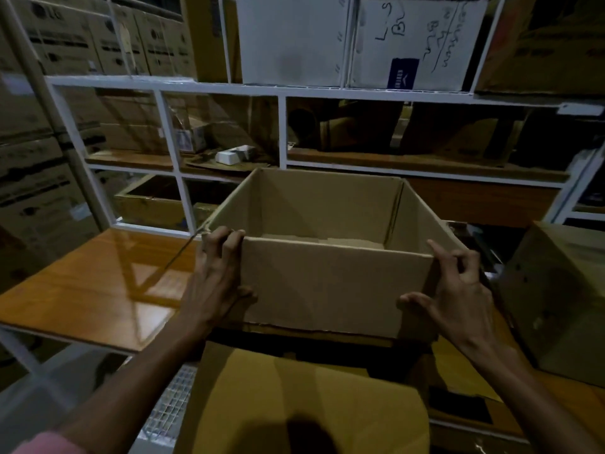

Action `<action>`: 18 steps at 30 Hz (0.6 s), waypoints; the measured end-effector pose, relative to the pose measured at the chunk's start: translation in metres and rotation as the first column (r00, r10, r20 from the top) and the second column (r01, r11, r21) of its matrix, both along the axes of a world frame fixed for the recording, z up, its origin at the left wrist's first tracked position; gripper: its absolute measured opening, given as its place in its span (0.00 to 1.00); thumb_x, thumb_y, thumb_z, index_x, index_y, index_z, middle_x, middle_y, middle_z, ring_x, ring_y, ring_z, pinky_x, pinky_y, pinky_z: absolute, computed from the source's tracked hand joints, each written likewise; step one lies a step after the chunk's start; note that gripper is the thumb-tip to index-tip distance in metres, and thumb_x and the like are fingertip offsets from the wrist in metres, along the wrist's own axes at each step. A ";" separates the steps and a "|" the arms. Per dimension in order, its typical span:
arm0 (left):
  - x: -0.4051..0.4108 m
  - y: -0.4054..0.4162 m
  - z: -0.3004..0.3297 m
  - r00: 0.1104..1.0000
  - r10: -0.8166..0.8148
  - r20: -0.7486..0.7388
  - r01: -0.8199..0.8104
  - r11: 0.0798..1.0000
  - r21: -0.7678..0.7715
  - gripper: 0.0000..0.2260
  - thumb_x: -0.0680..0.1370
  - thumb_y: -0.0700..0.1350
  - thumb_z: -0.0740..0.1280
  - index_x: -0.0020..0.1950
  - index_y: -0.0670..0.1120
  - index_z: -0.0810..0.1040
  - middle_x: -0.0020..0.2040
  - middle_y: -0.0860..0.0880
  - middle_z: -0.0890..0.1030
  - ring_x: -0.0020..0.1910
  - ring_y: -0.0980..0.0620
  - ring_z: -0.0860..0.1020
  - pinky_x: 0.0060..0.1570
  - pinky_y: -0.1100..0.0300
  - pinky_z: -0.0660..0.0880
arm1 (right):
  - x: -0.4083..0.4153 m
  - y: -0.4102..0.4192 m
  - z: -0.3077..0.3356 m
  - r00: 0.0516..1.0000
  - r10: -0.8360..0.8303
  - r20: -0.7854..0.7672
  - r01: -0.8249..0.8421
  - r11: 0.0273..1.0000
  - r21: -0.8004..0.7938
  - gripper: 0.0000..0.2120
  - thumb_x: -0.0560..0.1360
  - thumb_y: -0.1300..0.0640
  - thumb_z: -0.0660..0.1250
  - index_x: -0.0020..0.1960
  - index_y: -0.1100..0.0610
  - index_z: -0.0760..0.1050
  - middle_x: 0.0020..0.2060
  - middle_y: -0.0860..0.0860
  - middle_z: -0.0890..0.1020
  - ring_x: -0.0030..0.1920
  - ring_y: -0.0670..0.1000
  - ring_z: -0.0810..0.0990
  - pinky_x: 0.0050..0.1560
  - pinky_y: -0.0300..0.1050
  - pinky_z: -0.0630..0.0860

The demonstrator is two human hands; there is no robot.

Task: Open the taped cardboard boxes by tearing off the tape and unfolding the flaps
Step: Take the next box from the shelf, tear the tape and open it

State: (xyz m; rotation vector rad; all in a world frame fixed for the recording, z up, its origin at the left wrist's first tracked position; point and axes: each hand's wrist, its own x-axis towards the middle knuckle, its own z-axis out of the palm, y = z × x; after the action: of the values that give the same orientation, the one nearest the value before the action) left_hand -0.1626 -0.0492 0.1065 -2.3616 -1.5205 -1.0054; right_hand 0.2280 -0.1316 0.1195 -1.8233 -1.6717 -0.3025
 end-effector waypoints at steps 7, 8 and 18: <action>-0.019 0.025 0.005 0.997 -0.067 0.032 0.069 0.996 -0.057 0.54 0.57 0.45 0.87 0.75 0.50 0.59 0.72 0.42 0.60 0.67 0.32 0.65 0.41 0.41 0.81 | -0.030 0.009 0.013 0.994 -0.096 -0.044 0.094 0.994 -0.056 0.45 0.58 0.47 0.86 0.68 0.52 0.67 0.63 0.58 0.67 0.58 0.65 0.77 0.51 0.64 0.82; -0.022 0.026 0.005 0.997 -0.071 0.029 0.072 0.996 -0.060 0.54 0.57 0.45 0.87 0.75 0.50 0.59 0.72 0.42 0.60 0.67 0.33 0.65 0.40 0.42 0.81 | -0.033 0.007 0.015 0.995 -0.098 -0.037 0.096 0.994 -0.052 0.45 0.58 0.47 0.86 0.68 0.51 0.66 0.63 0.58 0.66 0.58 0.65 0.77 0.51 0.64 0.82; -0.053 0.026 0.005 0.993 -0.114 0.013 0.114 0.991 -0.072 0.53 0.57 0.46 0.87 0.75 0.51 0.59 0.72 0.41 0.60 0.66 0.31 0.66 0.36 0.46 0.81 | -0.062 -0.015 0.009 0.989 -0.139 -0.059 0.134 0.988 -0.073 0.46 0.59 0.46 0.85 0.70 0.53 0.66 0.63 0.54 0.65 0.57 0.64 0.77 0.49 0.66 0.82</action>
State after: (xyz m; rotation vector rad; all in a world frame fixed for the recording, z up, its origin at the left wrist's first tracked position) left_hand -0.2155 -0.0235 0.1119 -2.5231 -1.4642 -1.0023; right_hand 0.1656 -0.1462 0.1281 -1.9822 -1.5339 -0.2449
